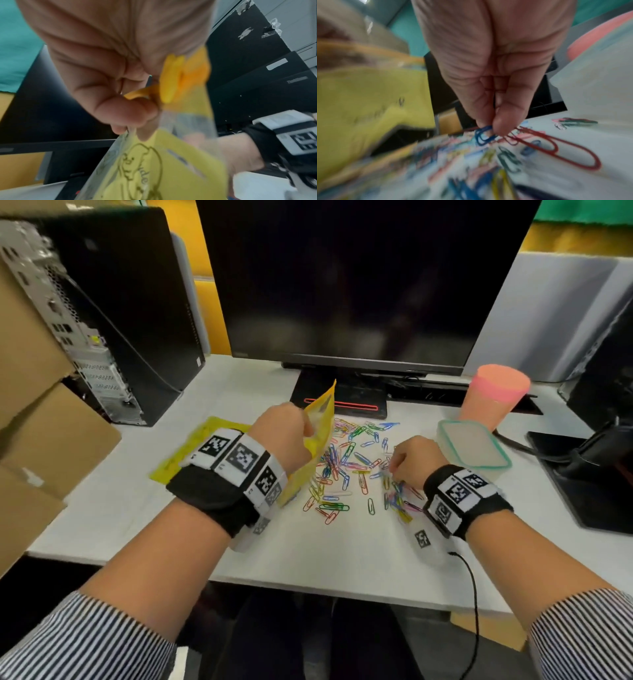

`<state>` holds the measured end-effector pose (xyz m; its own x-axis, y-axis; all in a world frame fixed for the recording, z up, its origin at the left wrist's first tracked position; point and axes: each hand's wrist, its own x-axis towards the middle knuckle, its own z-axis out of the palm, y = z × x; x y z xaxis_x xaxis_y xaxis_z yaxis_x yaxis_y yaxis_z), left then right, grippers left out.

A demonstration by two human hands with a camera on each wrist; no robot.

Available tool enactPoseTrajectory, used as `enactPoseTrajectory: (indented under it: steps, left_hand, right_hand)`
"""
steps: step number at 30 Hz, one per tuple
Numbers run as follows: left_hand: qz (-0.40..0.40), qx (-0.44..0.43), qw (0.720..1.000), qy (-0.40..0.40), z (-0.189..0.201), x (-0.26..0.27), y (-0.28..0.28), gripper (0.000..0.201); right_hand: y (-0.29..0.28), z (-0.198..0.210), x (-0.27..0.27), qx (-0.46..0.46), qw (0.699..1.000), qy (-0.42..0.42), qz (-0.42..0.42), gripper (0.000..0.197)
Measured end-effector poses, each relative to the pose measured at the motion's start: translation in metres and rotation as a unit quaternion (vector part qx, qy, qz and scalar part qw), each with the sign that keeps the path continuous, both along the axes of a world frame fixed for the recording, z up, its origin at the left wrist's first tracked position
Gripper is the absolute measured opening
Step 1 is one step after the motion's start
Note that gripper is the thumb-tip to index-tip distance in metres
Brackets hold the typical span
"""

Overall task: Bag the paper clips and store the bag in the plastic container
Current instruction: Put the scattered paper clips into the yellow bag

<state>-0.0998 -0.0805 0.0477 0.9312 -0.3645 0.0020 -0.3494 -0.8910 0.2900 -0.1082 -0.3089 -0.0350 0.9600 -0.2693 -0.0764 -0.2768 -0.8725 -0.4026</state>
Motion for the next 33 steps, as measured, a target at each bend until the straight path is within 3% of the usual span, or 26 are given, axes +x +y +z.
enactPoseTrajectory:
  steps: [2,5,7,9,11,15,19,20,22,23,24,31,33]
  left_hand:
    - [-0.011,0.000,1.000,0.009,-0.006,-0.005,-0.011,0.039]
    - [-0.021,0.002,1.000,0.020,-0.013,-0.010,-0.031,0.038]
    - [-0.025,0.001,0.999,0.034,-0.016,-0.014,-0.043,0.035]
    - [-0.032,0.003,0.999,0.041,-0.018,-0.015,-0.052,0.026]
    - [-0.035,0.002,0.999,0.033,-0.019,-0.015,-0.058,0.032]
    - [-0.013,-0.025,0.999,0.024,-0.020,-0.011,-0.059,0.043]
    - [0.010,-0.019,1.000,0.023,-0.019,-0.005,-0.051,0.048]
    - [0.011,-0.017,0.999,0.026,-0.018,-0.004,-0.049,0.049]
    - [0.014,-0.015,0.999,0.029,-0.016,-0.003,-0.048,0.050]
    - [0.015,-0.015,0.999,0.029,-0.016,-0.003,-0.048,0.050]
    - [0.015,-0.016,0.999,0.029,-0.015,-0.002,-0.048,0.049]
    - [0.006,-0.011,0.999,0.033,-0.014,-0.003,-0.050,0.048]
    - [0.005,-0.012,0.999,0.032,-0.014,-0.003,-0.049,0.047]
  right_hand:
    - [-0.005,0.013,-0.007,0.169,0.983,-0.050,-0.046,0.023]
    - [-0.001,0.041,-0.020,0.407,0.898,-0.158,-0.047,0.024]
    - [0.009,0.057,-0.026,0.475,0.851,-0.223,-0.009,0.025]
    - [0.023,0.064,-0.029,0.496,0.829,-0.257,0.025,0.024]
    - [0.037,0.060,-0.028,0.473,0.841,-0.258,0.047,0.025]
    - [0.049,0.039,-0.024,0.244,0.934,-0.240,0.102,0.018]
    - [0.026,0.040,-0.033,0.174,0.939,-0.289,0.068,0.015]
    - [0.016,0.038,-0.036,0.141,0.962,-0.227,0.055,0.023]
    - [0.000,0.027,-0.045,0.021,0.998,0.016,0.054,0.057]
    - [-0.003,0.018,-0.051,-0.042,0.989,0.124,0.063,0.074]
    - [-0.003,0.010,-0.055,-0.086,0.978,0.179,0.069,0.083]
    - [0.011,0.001,-0.030,-0.069,0.985,0.119,0.105,0.071]
    - [0.017,0.000,-0.016,-0.078,0.983,0.109,0.123,0.056]
